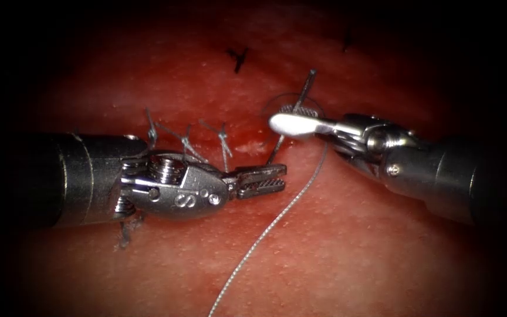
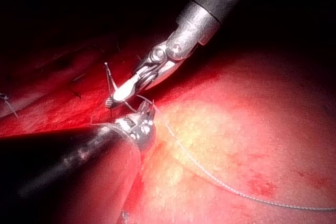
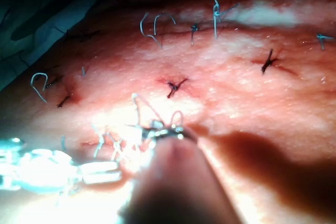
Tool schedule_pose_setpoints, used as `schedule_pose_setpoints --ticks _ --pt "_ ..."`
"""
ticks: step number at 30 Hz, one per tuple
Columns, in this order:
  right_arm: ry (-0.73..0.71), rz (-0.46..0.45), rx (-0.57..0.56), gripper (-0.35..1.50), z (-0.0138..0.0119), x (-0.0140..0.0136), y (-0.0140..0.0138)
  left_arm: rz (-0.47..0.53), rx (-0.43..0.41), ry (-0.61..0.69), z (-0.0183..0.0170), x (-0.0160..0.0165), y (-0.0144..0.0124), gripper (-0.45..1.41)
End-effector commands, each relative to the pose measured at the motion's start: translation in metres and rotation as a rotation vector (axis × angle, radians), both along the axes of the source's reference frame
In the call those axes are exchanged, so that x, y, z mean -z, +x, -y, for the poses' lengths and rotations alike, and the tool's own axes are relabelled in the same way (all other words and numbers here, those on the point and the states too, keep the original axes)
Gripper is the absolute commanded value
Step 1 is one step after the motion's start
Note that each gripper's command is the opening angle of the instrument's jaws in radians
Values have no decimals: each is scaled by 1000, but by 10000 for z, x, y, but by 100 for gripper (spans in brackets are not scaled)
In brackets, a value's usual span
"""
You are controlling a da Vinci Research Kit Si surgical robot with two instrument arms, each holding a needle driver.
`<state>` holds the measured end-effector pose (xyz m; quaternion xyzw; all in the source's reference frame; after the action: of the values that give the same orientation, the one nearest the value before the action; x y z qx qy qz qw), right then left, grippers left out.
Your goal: Wound Closure
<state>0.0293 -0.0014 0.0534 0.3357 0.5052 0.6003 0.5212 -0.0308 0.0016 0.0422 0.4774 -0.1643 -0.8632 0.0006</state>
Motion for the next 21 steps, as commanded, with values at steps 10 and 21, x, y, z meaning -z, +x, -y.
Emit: schedule_pose_setpoints --ticks 10,21 --pt "-2 -12 -22 7 -11 -1 14 4 2 1 -4 -5 -8 -45" --pt "13 89 -24 -35 -9 -10 -8 50 81 126 -4 -4 -5 89"
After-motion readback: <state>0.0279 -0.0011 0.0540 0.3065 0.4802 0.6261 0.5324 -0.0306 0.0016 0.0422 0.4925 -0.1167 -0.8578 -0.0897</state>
